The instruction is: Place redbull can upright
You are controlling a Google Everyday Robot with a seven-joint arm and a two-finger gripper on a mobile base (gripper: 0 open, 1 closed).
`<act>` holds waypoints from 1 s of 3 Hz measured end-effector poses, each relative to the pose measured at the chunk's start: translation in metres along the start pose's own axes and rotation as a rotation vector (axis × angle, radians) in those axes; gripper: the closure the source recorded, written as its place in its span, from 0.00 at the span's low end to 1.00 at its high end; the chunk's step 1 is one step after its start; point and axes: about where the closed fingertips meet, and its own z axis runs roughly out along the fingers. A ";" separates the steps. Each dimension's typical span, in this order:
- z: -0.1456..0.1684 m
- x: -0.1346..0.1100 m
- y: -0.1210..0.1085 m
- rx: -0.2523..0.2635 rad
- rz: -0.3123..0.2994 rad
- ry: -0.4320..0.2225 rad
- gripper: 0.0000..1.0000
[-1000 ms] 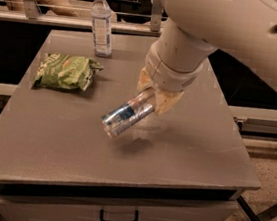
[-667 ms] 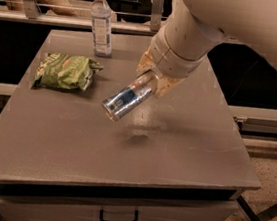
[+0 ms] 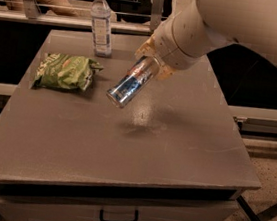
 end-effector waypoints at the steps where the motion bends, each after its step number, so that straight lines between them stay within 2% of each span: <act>1: 0.000 -0.001 0.000 -0.005 0.002 -0.002 1.00; 2: -0.002 -0.001 -0.002 -0.009 -0.011 0.013 1.00; 3: -0.006 0.006 -0.009 -0.015 -0.116 0.079 1.00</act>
Offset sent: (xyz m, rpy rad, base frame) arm 0.0001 -0.0006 0.0021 -0.0343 -0.0193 -0.0053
